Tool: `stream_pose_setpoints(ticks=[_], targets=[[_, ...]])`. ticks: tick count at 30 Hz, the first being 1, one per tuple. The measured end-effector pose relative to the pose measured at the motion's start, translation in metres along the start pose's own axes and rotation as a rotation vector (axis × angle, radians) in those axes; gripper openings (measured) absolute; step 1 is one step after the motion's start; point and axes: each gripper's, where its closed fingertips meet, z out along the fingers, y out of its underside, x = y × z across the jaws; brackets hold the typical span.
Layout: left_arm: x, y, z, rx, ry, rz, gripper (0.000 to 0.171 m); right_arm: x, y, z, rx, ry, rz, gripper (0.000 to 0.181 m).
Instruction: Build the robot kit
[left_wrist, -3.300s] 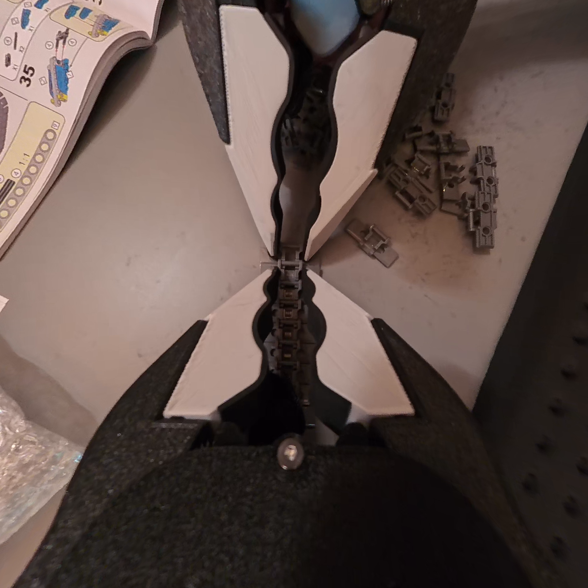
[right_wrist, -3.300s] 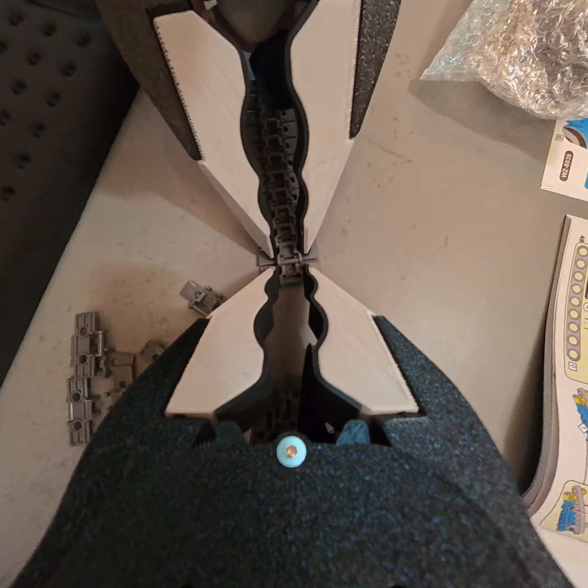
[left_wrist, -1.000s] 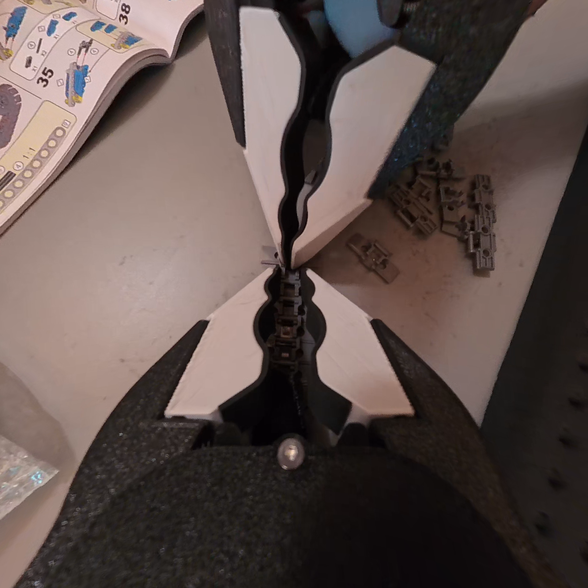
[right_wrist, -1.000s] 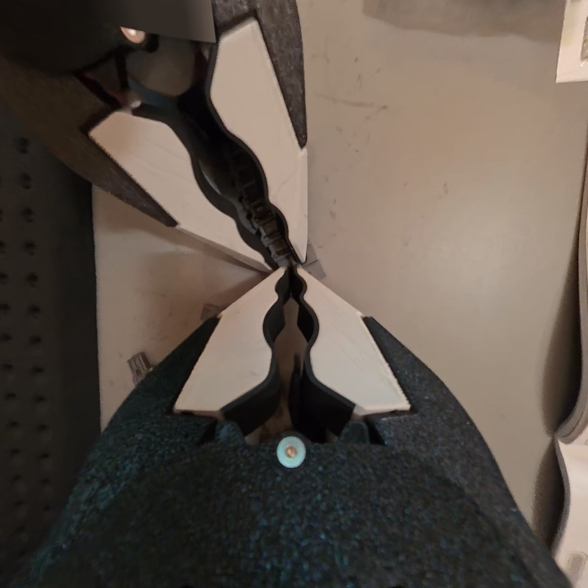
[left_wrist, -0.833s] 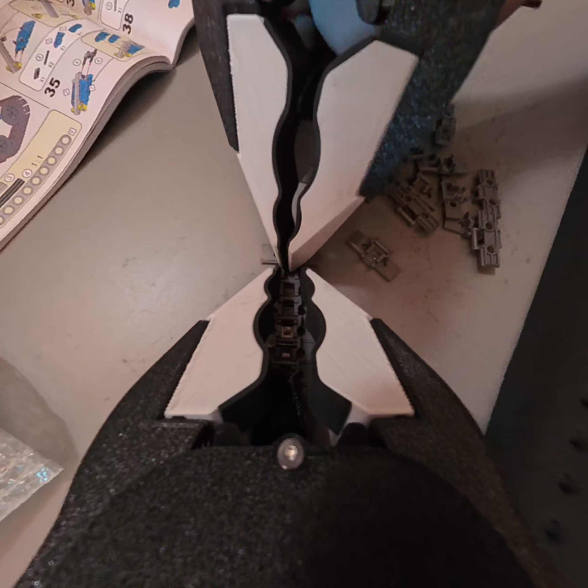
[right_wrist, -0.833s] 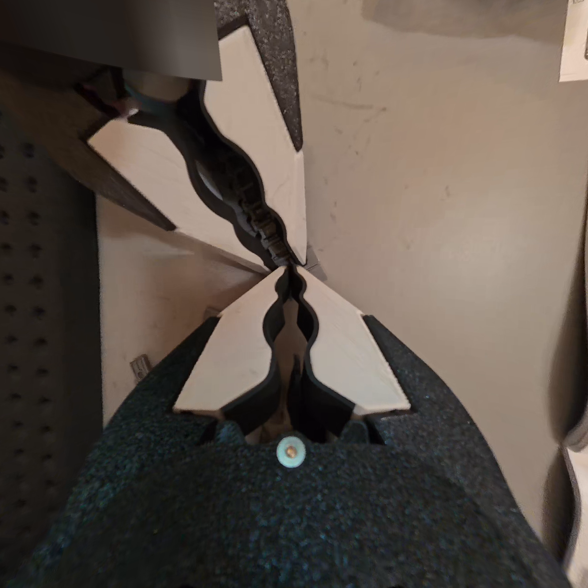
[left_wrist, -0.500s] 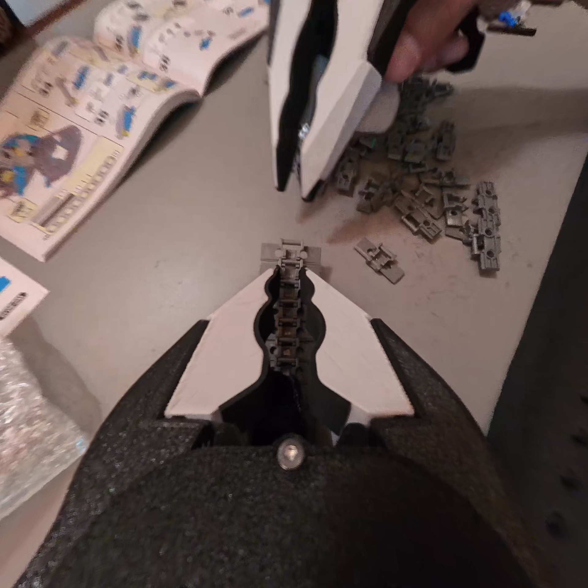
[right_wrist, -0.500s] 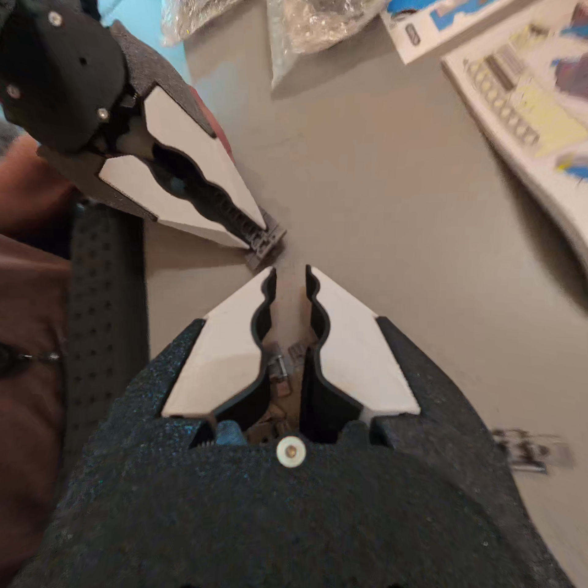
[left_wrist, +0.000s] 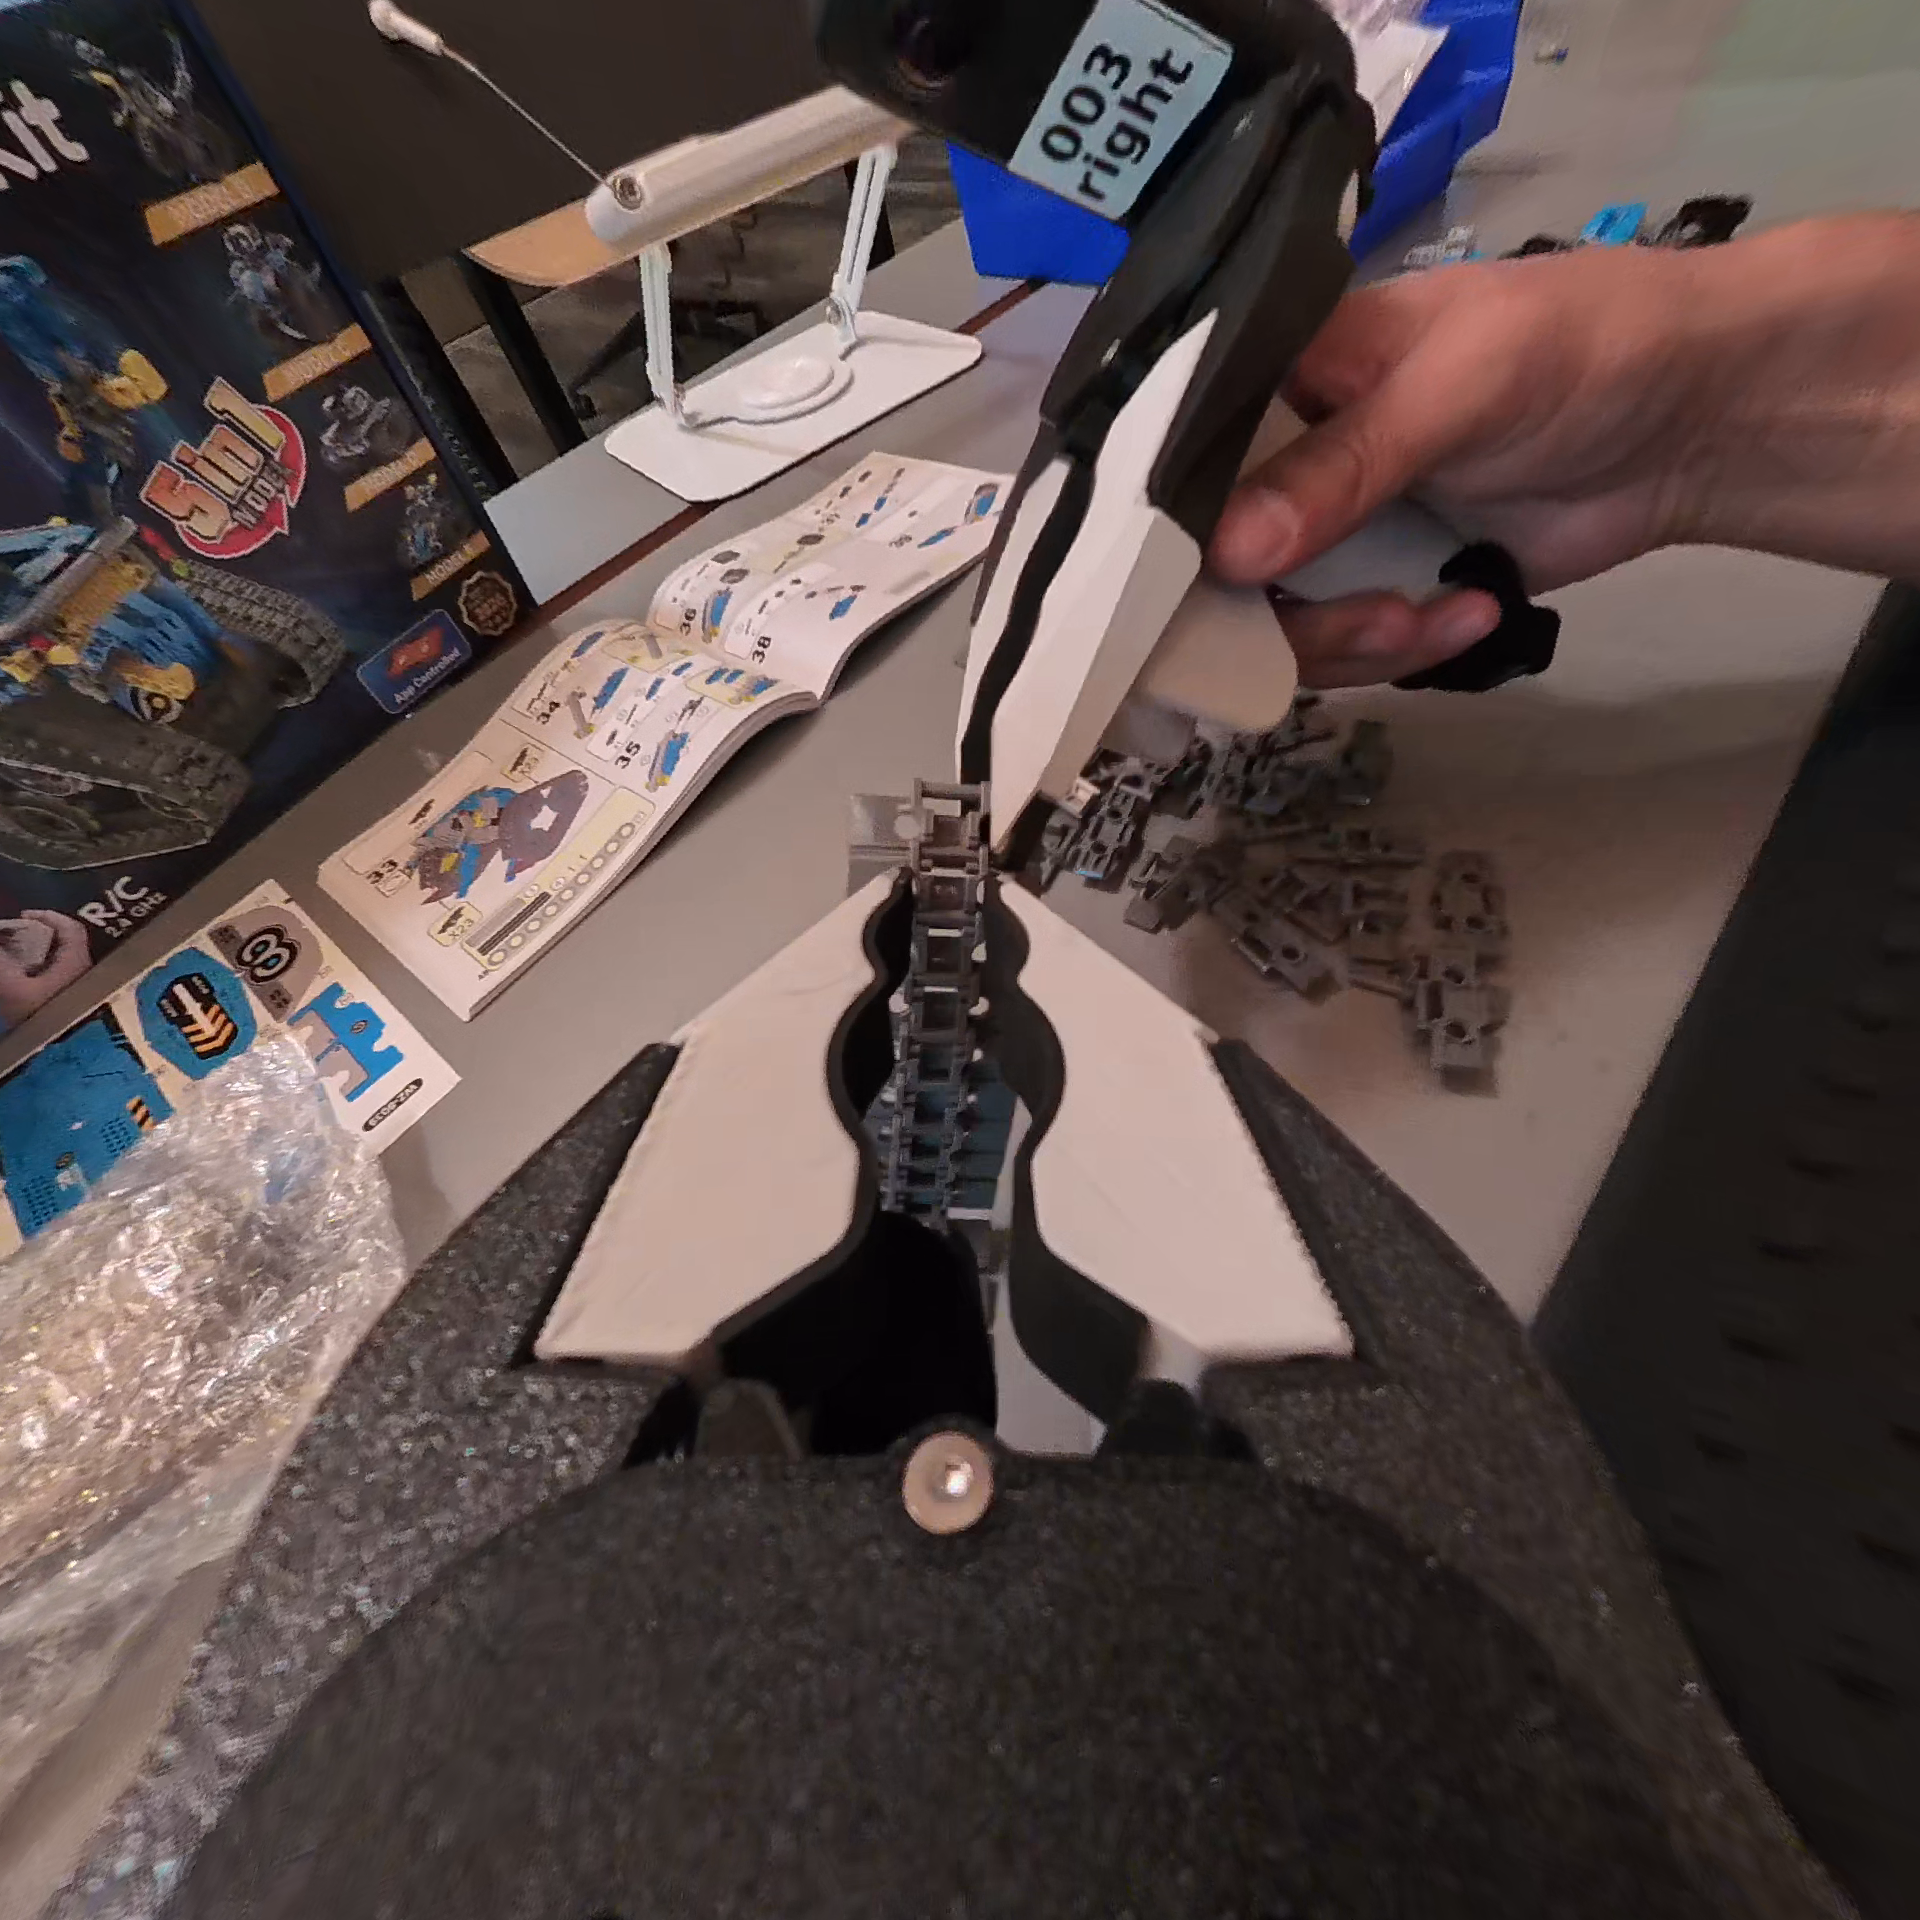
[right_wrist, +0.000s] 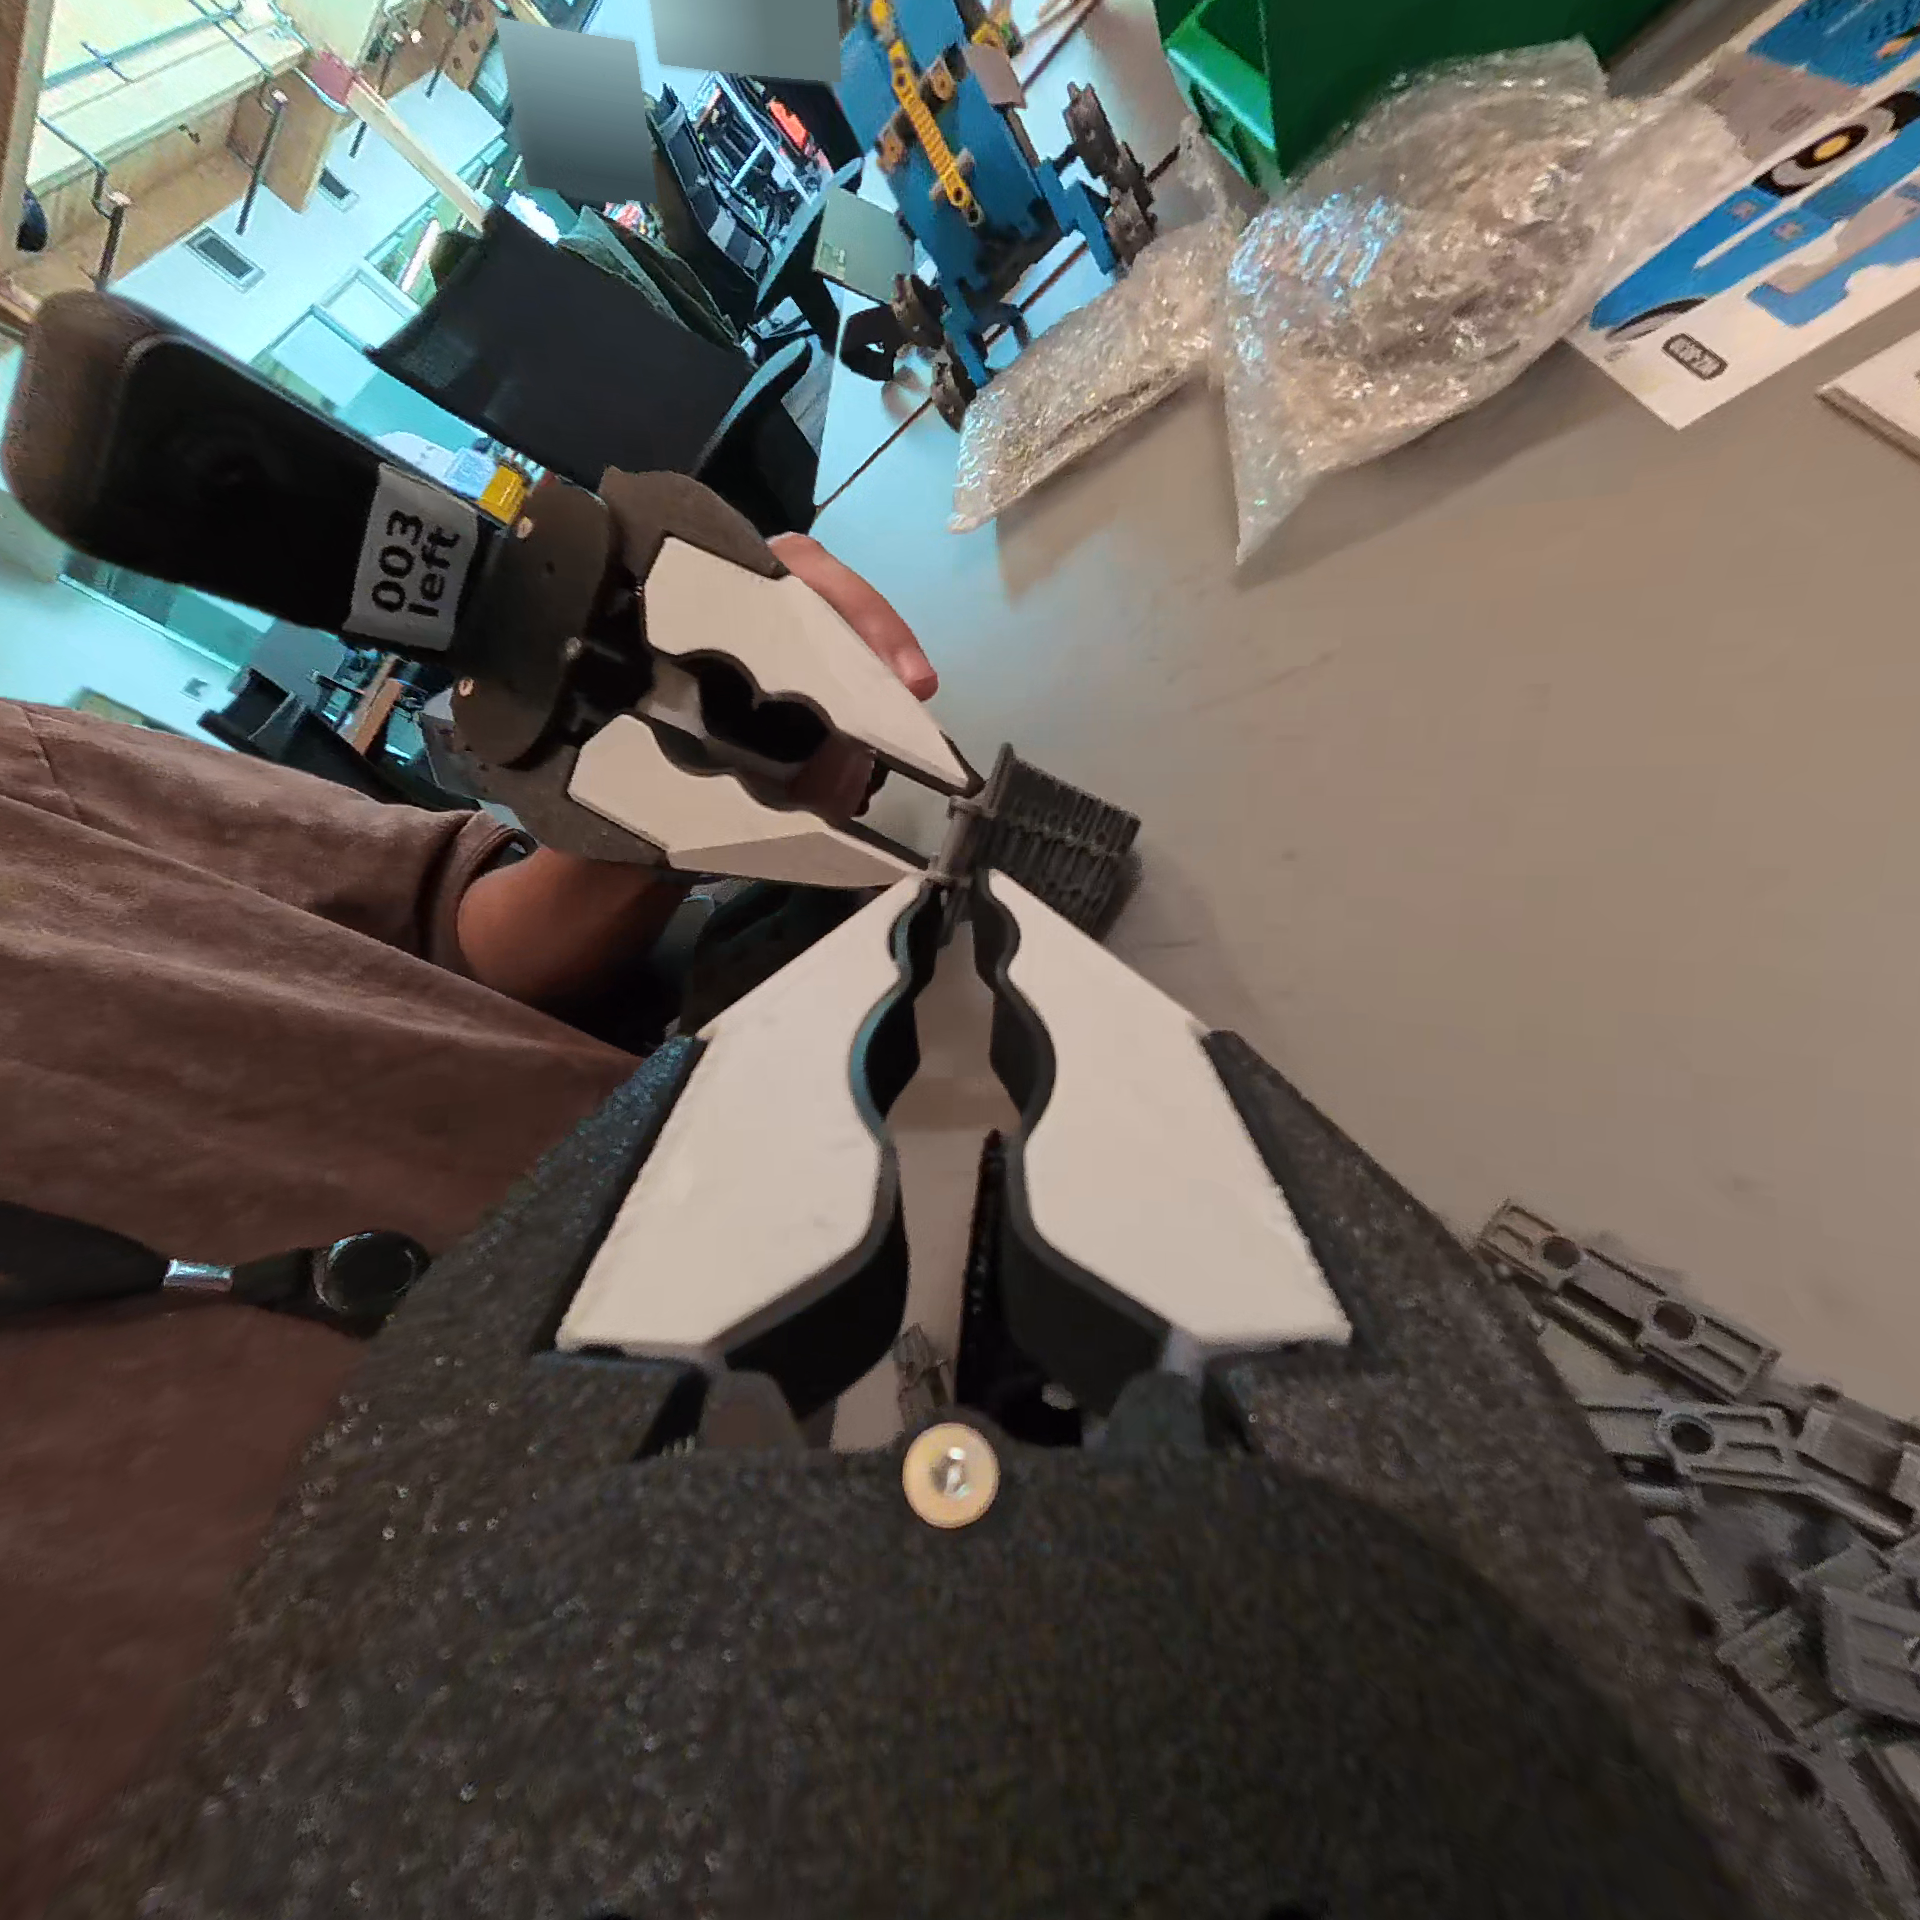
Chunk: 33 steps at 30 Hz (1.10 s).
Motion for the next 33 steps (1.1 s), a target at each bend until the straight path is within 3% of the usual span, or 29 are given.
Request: stream_pose_setpoints(ticks=[5,11,15,20,23,27,30,33], targets=[[0.003,-0.006,-0.014,0.035,0.020,-0.090,0.028,-0.011,-0.011,-0.017,0.049,0.077,-0.092,0.004],[-0.002,0.001,-0.038,0.187,-0.021,-0.191,0.031,-0.036,-0.045,-0.072,0.356,0.099,-0.149,0.003],[-0.005,-0.008,-0.045,0.318,0.016,-0.305,0.034,-0.052,-0.046,-0.106,0.510,0.007,-0.088,0.003],[-0.002,-0.020,-0.053,0.408,0.035,-0.309,0.043,-0.061,-0.033,-0.120,0.517,0.050,-0.049,0.003],[-0.004,-0.017,-0.048,0.420,0.058,-0.344,0.055,-0.050,-0.029,-0.112,0.500,0.081,0.047,0.003],[-0.021,-0.014,-0.053,0.431,0.003,-0.385,0.055,-0.028,-0.020,-0.075,0.423,0.109,0.175,0.003],[-0.052,-0.009,-0.081,0.496,-0.157,-0.457,0.054,-0.036,-0.017,-0.031,0.347,0.003,0.233,0.003],[-0.079,0.007,-0.118,0.500,-0.347,-0.442,0.053,-0.019,-0.021,0.001,0.290,0.022,0.249,0.004]])
